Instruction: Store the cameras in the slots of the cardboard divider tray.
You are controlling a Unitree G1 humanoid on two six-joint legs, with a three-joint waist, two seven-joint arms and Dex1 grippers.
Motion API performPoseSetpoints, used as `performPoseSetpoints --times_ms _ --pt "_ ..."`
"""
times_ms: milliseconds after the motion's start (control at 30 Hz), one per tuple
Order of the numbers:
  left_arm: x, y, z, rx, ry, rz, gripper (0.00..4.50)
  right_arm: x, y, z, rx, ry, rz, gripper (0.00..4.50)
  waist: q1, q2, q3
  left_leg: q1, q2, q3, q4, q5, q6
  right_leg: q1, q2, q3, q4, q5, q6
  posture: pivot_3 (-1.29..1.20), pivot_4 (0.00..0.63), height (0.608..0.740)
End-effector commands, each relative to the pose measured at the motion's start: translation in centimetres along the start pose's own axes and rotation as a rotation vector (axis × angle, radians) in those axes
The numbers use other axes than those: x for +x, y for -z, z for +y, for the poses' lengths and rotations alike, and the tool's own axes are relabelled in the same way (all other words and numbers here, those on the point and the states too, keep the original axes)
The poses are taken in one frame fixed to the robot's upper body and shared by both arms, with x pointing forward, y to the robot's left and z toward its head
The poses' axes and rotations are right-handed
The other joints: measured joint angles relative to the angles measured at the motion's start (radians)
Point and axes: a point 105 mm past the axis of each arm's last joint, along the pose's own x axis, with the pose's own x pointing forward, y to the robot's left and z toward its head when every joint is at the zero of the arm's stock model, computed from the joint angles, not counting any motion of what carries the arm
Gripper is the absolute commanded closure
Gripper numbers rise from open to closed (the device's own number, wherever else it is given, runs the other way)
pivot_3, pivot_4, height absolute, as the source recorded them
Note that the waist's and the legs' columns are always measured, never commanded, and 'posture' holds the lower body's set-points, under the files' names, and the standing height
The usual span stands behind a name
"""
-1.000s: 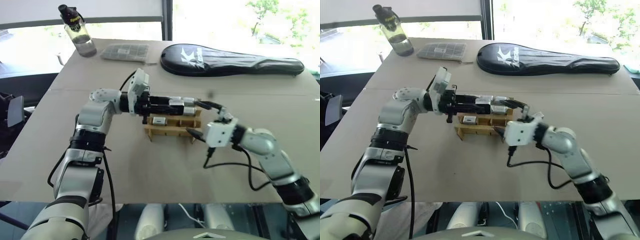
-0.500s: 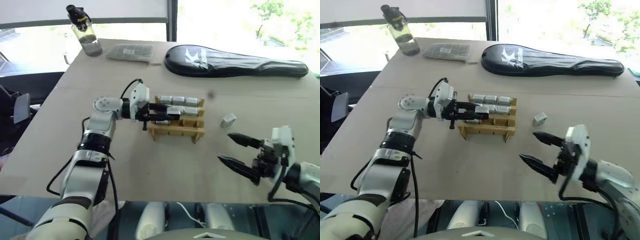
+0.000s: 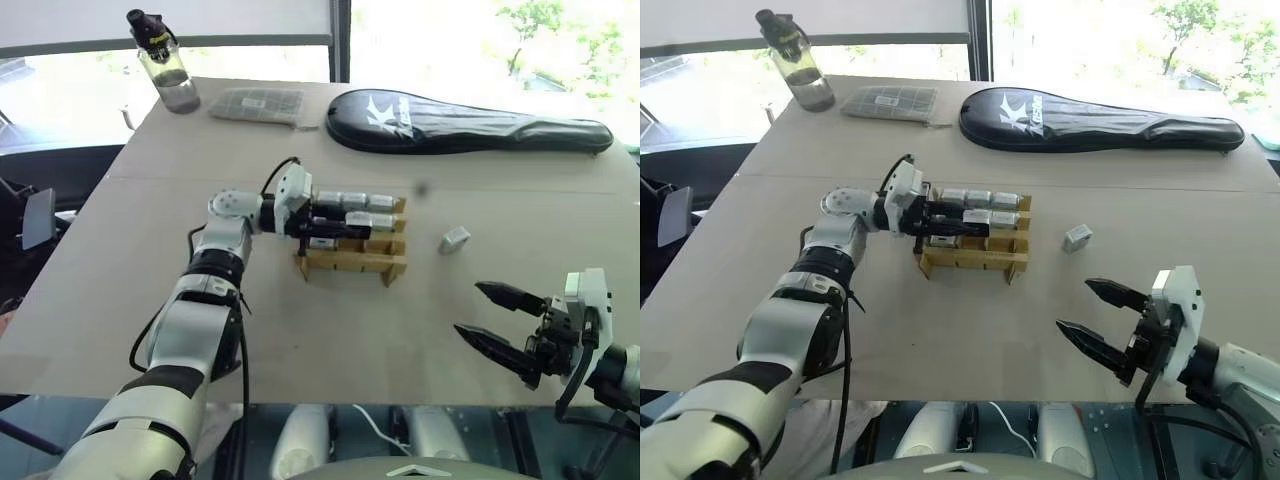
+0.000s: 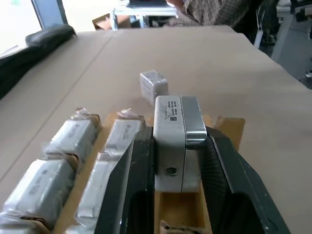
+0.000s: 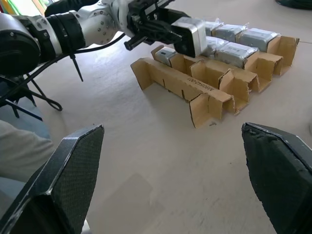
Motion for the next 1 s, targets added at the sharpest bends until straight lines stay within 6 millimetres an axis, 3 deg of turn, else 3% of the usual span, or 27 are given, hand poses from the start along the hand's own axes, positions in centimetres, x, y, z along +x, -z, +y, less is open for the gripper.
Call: performPoseSetpoints --times_ms 33,467,900,1000 --pt "-0.9 -1.0 0.6 0.035 -0.006 0.023 3.79 -0.3 -0.8 0.4 -0.039 0.003 -0.027 0.02 0.0 0.0 0.0 0.0 0.0 0.0 0.0 0.0 0.0 0.0 0.0 0.0 0.0 0.0 0.0 0.0 0.15 0.74" --pt "-0.1 0.4 0.0 0.071 0.011 0.05 3.79 -0.3 -1.1 0.2 -0.056 0.013 -0.039 0.02 0.001 0.0 0.0 0.0 0.0 0.0 0.0 0.0 0.0 0.0 0.0 0.0 0.0 0.0 0.0 0.0 0.15 0.74" --pt "-1.1 1.9 -0.1 -0.019 0.018 0.156 3.79 -0.3 -0.9 0.3 -0.06 0.014 -0.045 0.02 0.0 0.0 0.0 0.001 0.0 0.0 0.0 0.0 0.0 0.0 0.0 0.0 0.001 0.0 0.0 0.0 0.15 0.74" --pt "-1.0 1.7 0.0 -0.034 0.016 0.138 2.44 -0.3 -1.0 0.2 -0.061 0.014 -0.045 0.0 -0.002 0.0 -0.001 0.001 0.0 0.0 0.0 0.0 0.0 0.0 0.0 0.001 0.001 0.0 0.0 0.0 0.15 0.74"
